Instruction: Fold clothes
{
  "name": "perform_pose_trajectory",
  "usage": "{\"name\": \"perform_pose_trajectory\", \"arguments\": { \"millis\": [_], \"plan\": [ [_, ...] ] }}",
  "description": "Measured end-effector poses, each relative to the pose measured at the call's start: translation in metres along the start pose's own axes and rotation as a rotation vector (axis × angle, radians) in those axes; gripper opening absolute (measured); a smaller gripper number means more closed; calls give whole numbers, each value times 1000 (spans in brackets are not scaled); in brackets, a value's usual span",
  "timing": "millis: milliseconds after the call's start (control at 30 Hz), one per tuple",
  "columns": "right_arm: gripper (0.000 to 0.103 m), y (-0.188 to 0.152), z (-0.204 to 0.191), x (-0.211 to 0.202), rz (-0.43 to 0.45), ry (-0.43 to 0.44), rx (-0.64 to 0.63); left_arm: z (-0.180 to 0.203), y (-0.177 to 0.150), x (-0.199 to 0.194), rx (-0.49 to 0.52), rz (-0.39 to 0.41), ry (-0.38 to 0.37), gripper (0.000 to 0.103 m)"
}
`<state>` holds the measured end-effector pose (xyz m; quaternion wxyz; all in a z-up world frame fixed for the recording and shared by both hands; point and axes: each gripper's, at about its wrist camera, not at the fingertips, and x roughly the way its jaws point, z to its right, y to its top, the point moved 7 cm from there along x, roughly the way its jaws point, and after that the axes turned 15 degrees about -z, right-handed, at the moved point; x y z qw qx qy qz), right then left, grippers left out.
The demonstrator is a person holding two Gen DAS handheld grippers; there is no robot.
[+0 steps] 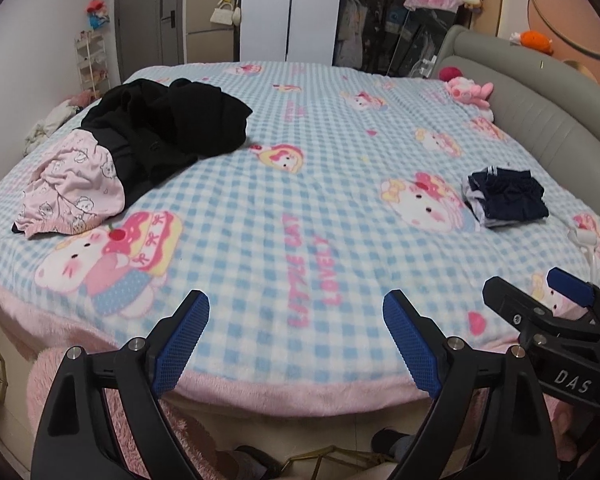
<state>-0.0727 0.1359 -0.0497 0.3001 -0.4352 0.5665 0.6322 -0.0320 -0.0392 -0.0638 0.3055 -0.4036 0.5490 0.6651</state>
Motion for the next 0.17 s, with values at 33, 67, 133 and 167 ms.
{"name": "perform_pose_trajectory", "arguments": {
  "millis": [33,67,133,167],
  "plan": [
    [102,0,1,0,1,-2,-2,0,0,1,0,0,3,91],
    [102,0,1,1,2,-3,-3,0,0,1,-2,1,5,91],
    [102,1,1,-1,10,-8,-4,0,1,0,-4,4,8,91],
    [102,2,2,-1,10,-6,-4,0,2,0,-2,2,9,91]
  ]
}}
